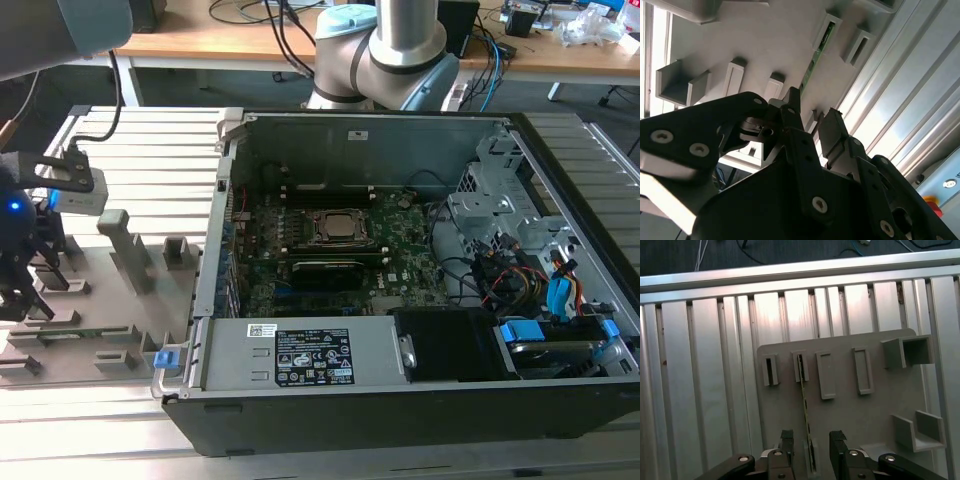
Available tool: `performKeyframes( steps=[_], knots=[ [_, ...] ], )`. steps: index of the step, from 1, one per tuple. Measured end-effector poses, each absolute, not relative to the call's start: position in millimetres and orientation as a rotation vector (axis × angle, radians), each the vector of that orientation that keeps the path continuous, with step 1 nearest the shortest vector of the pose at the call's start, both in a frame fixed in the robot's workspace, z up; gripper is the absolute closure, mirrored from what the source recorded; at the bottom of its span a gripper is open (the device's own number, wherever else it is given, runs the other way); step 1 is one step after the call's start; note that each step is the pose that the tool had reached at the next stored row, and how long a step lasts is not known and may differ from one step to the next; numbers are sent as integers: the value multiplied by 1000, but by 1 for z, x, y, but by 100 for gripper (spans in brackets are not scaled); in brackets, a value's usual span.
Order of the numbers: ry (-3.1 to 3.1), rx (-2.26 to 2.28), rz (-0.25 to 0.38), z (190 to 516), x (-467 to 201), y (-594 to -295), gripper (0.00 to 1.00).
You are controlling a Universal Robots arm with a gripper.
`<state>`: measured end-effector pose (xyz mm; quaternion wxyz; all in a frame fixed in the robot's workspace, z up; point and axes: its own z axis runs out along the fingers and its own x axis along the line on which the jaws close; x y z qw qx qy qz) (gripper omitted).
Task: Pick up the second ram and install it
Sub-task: 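Pick up the second ram and move it above second insertion slot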
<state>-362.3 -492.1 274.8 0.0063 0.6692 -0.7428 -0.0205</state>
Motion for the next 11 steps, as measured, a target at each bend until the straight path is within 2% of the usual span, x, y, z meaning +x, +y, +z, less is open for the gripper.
performKeyframes(
  steps=[11],
  knots=[
    [-2247,2175,-63,262,-362,-492,58]
  ],
)
